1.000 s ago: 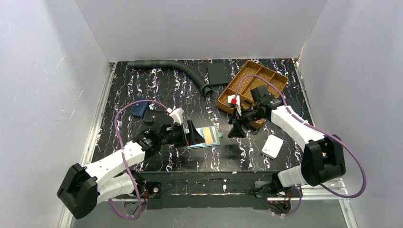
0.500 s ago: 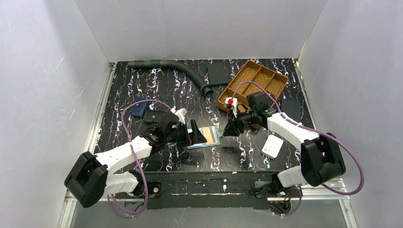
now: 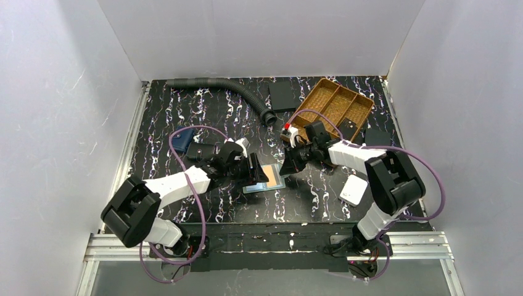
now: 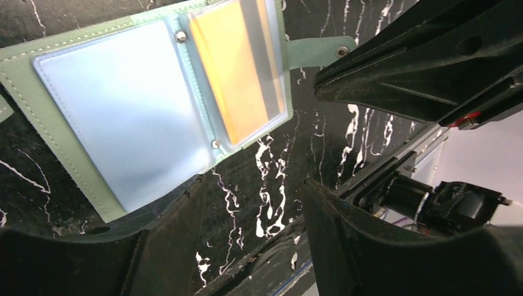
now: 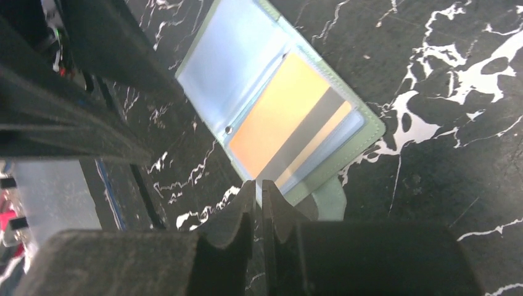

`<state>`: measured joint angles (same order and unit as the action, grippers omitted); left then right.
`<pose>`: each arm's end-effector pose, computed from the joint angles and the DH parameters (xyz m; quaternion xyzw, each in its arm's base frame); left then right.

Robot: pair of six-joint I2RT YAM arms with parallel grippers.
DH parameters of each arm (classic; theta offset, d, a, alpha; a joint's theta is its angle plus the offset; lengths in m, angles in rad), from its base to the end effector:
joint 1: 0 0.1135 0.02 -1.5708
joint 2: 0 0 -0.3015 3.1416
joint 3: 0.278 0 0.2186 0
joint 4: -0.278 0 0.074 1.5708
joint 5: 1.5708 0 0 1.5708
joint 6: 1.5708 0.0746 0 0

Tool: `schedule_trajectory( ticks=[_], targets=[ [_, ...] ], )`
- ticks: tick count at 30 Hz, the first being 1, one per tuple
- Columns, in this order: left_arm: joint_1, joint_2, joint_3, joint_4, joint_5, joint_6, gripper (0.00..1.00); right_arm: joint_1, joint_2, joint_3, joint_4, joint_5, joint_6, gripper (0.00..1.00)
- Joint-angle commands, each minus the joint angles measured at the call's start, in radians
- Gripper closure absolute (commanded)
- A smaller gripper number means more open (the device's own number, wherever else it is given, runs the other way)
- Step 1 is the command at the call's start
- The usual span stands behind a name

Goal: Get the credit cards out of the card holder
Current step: Remove the credit card from the card holder.

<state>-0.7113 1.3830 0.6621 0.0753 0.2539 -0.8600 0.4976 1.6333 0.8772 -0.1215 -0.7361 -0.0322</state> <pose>0.1984 -0.1957 0.2280 -0.0096 0.8894 -0.3932 0.2328 0.2534 0.1946 0.2144 -0.3477 0.8149 0.4024 0.2304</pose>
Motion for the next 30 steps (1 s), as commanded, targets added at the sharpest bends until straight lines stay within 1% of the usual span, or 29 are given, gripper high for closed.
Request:
schedule_trajectory(
  ticks=[1, 7, 10, 12, 13, 14, 15, 17, 21, 23, 28, 30],
  targets=[
    [-0.005, 0.039, 0.043, 0.001, -0.036, 0.021, 0.45, 0.002, 0.053, 0.052, 0.084, 0.039, 0.168, 0.84],
    [-0.005, 0.095, 0.078, 0.004, -0.024, 0.038, 0.48, 0.002, 0.113, 0.059, 0.091, 0.051, 0.212, 0.81],
    [-0.004, 0.117, 0.085, 0.007, -0.021, 0.038, 0.49, 0.002, 0.138, 0.065, 0.091, 0.042, 0.224, 0.78],
    [-0.005, 0.129, 0.081, 0.010, -0.021, 0.038, 0.50, 0.002, 0.146, 0.065, 0.096, 0.035, 0.236, 0.75],
    [-0.004, 0.133, 0.076, 0.012, -0.022, 0.038, 0.52, 0.002, 0.149, 0.066, 0.098, 0.032, 0.236, 0.74],
    [-0.005, 0.138, 0.073, 0.013, -0.028, 0.043, 0.57, 0.002, 0.154, 0.066, 0.100, 0.031, 0.238, 0.73],
    [-0.005, 0.146, 0.061, 0.018, -0.043, 0.043, 0.69, 0.002, 0.168, 0.070, 0.102, 0.014, 0.241, 0.73],
    [-0.005, 0.156, 0.076, 0.018, -0.049, 0.060, 0.73, -0.007, 0.174, 0.069, 0.101, 0.015, 0.244, 0.71],
    [-0.005, 0.205, 0.116, 0.017, -0.052, 0.082, 0.73, -0.015, 0.216, 0.065, 0.101, 0.008, 0.255, 0.70],
    [-0.005, 0.245, 0.132, 0.017, -0.057, 0.088, 0.73, -0.027, 0.235, 0.058, 0.097, 0.020, 0.265, 0.68],
    [-0.005, 0.273, 0.125, 0.015, -0.070, 0.096, 0.73, -0.040, 0.256, 0.044, 0.135, -0.021, 0.301, 0.67],
    [-0.004, 0.280, 0.117, 0.015, -0.070, 0.098, 0.78, -0.040, 0.260, 0.034, 0.176, -0.080, 0.338, 0.66]
  ],
)
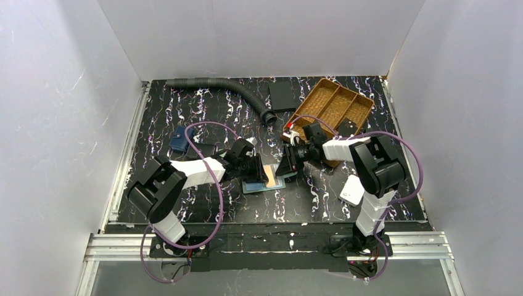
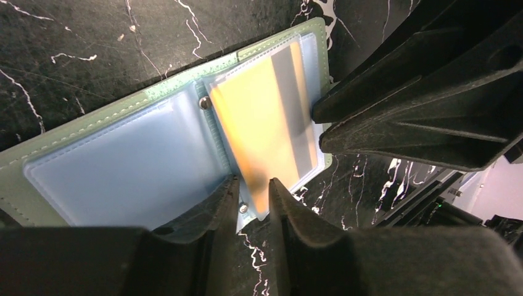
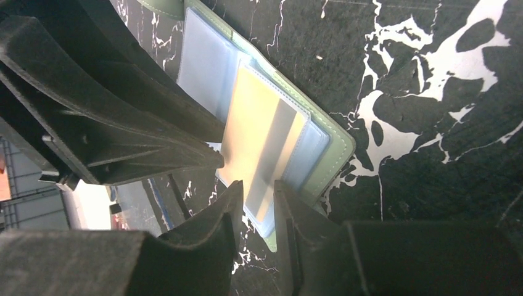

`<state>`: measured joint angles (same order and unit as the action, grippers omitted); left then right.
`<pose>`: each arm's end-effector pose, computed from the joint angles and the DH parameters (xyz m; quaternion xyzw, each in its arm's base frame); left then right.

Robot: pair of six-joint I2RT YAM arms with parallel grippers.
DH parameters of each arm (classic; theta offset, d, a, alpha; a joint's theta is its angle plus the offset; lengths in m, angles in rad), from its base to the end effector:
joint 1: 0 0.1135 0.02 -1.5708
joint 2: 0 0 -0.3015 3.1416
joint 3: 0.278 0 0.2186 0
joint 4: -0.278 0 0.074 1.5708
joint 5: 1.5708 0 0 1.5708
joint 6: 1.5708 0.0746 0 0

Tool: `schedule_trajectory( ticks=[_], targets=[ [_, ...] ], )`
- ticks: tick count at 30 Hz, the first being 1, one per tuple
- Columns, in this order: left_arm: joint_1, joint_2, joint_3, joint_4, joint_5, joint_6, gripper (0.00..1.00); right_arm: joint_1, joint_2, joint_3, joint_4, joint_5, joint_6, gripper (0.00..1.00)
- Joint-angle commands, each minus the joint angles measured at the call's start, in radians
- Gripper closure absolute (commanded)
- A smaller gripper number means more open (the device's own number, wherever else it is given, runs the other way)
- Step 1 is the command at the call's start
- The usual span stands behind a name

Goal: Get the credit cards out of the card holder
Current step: Remove the credit card from the card holder.

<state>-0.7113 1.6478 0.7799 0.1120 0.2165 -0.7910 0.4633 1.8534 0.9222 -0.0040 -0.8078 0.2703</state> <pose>0.2408 -0.2287 0.1918 0.0064 0.9137 -0.3414 0.2202 0.2910 0.2056 0.1692 -0.2064 0.8576 0.4515 0.1343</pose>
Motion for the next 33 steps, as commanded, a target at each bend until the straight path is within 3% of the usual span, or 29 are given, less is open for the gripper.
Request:
schedule_trajectory(
  ticks=[1, 3, 12, 14, 16, 17, 25, 33],
  targets=[
    [-0.004, 0.018, -0.005, -0.020, -0.032, 0.029, 0.80, -0.005, 0.046, -0.020, 0.093, -0.056, 0.066, 0.65],
    [-0.004, 0.023, -0.012, -0.021, -0.030, 0.027, 0.81, -0.005, 0.056, -0.032, 0.149, -0.120, 0.117, 0.66],
    [-0.005, 0.027, -0.037, -0.021, -0.008, 0.004, 0.75, -0.003, 0.061, -0.051, 0.195, -0.123, 0.158, 0.63],
    [-0.004, 0.023, -0.043, -0.017, -0.004, 0.000, 0.79, -0.002, 0.065, -0.051, 0.200, -0.130, 0.163, 0.63],
    [-0.003, 0.019, -0.051, -0.002, 0.001, -0.003, 0.94, -0.003, 0.062, -0.049, 0.197, -0.129, 0.160, 0.63],
    [-0.003, 0.017, -0.056, 0.003, 0.003, -0.006, 1.00, -0.003, 0.059, -0.045, 0.186, -0.124, 0.149, 0.63],
    [0.035, -0.020, -0.152, 0.118, 0.068, -0.023, 1.00, -0.023, -0.017, 0.051, -0.027, -0.083, -0.087, 0.61],
    [0.065, -0.005, -0.226, 0.282, 0.161, -0.016, 1.00, -0.041, -0.065, 0.121, -0.118, -0.037, -0.195, 0.54]
  ],
)
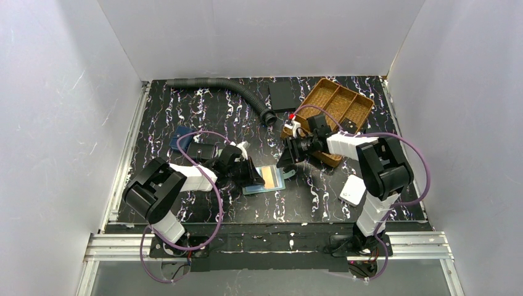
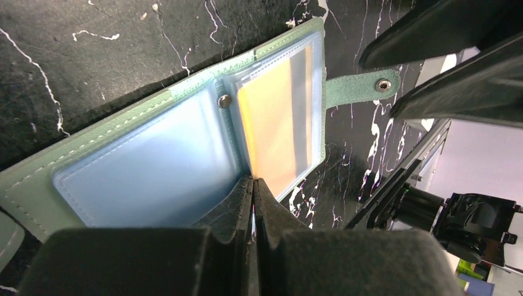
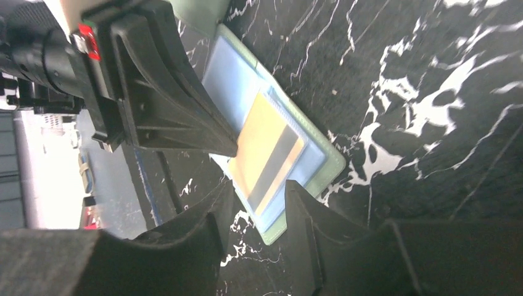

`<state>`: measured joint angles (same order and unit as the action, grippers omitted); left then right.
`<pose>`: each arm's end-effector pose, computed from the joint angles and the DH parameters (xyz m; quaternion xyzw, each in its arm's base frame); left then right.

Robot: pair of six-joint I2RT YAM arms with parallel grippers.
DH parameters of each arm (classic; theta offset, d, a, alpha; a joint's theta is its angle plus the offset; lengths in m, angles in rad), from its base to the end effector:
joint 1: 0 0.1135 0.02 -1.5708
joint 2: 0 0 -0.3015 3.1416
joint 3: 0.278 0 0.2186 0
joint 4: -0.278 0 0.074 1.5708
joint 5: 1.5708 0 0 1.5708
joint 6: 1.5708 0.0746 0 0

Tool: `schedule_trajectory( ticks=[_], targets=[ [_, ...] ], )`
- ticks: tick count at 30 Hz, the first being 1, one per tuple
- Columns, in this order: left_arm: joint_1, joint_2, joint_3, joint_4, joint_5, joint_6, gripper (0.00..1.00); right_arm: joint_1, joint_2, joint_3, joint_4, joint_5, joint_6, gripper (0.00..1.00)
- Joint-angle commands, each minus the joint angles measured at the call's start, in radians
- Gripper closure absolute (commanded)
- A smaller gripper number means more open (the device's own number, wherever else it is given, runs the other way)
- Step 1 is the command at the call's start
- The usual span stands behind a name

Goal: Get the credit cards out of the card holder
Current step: Remove the credit card from the card holder.

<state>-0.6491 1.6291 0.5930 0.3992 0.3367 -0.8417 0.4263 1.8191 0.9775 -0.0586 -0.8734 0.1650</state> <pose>0.2340 -0.2085 0.1783 -0.0096 0.8835 -0.4110 0.2246 0.2993 0.1987 0.1935 -0.2495 0.8303 0.4689 0.1689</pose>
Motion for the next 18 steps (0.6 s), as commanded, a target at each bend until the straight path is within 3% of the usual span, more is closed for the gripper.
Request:
schedule_trajectory(
  ticks=[1, 9, 18],
  targets=[
    [0.003, 0.020, -0.041, 0.001, 0.048, 0.035, 1.00, -0.005, -0.023, 0.080, -0.070, 0.041, -0.094, 0.53],
    [0.003, 0.022, -0.073, 0.032, 0.046, 0.038, 1.00, 0.017, 0.089, 0.199, -0.158, 0.062, -0.125, 0.50],
    [0.004, 0.026, -0.090, 0.042, 0.045, 0.035, 1.00, 0.046, 0.119, 0.194, -0.171, 0.067, -0.130, 0.50]
  ],
)
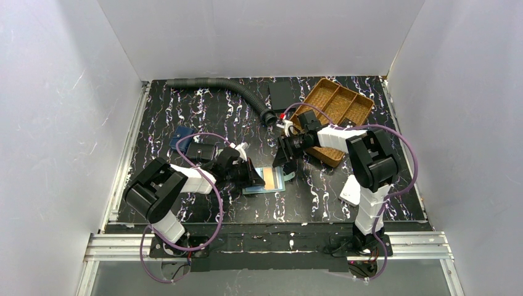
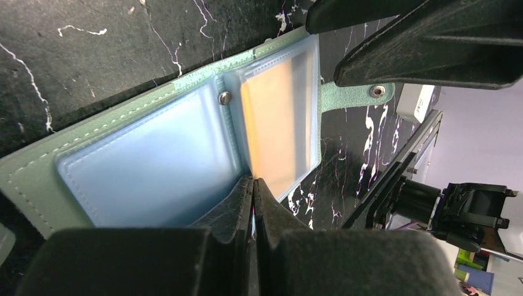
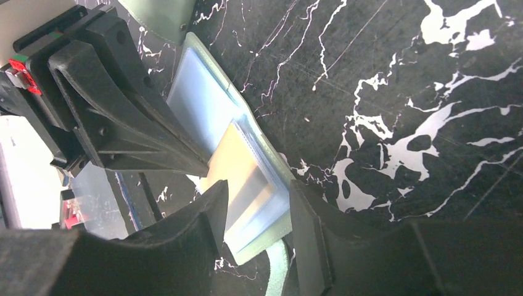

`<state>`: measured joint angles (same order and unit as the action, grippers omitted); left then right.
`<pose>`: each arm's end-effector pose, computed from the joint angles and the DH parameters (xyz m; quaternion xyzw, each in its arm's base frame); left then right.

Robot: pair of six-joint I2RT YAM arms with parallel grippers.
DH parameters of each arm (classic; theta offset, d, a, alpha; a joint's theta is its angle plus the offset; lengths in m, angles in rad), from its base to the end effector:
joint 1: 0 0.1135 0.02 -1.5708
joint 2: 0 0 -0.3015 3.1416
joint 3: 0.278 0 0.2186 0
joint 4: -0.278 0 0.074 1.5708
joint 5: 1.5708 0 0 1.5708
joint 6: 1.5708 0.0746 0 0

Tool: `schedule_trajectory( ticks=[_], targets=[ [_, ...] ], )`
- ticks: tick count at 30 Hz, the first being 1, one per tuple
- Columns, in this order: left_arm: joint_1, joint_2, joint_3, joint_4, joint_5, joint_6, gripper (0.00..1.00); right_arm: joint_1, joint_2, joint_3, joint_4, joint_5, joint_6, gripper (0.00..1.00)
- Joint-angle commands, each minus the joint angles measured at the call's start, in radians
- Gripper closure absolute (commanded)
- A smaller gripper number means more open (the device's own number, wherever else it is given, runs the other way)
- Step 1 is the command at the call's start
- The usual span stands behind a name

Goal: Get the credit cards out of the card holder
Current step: Remove the credit card from the card holder.

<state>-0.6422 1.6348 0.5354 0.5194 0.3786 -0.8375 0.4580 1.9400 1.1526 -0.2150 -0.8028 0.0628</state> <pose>0.2302 -0.2066 0.1758 0.0048 0.8687 -0.4370 0.2332 0.3237 0.2194 0.1820 -0.2809 0.8449 0.4288 0.1528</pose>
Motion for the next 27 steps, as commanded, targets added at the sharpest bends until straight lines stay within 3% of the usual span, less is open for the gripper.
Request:
schedule_trajectory(
  ticks=[1, 27],
  targets=[
    [-0.002, 0.020, -0.031, -0.077, 0.004, 0.031, 1.00, 0.019, 0.000, 0.018, -0.016, -0.006, -0.032, 0.50],
    [-0.002, 0.032, -0.026, -0.074, 0.012, 0.016, 1.00, 0.034, -0.072, 0.011, -0.016, 0.039, -0.092, 0.48]
  ],
)
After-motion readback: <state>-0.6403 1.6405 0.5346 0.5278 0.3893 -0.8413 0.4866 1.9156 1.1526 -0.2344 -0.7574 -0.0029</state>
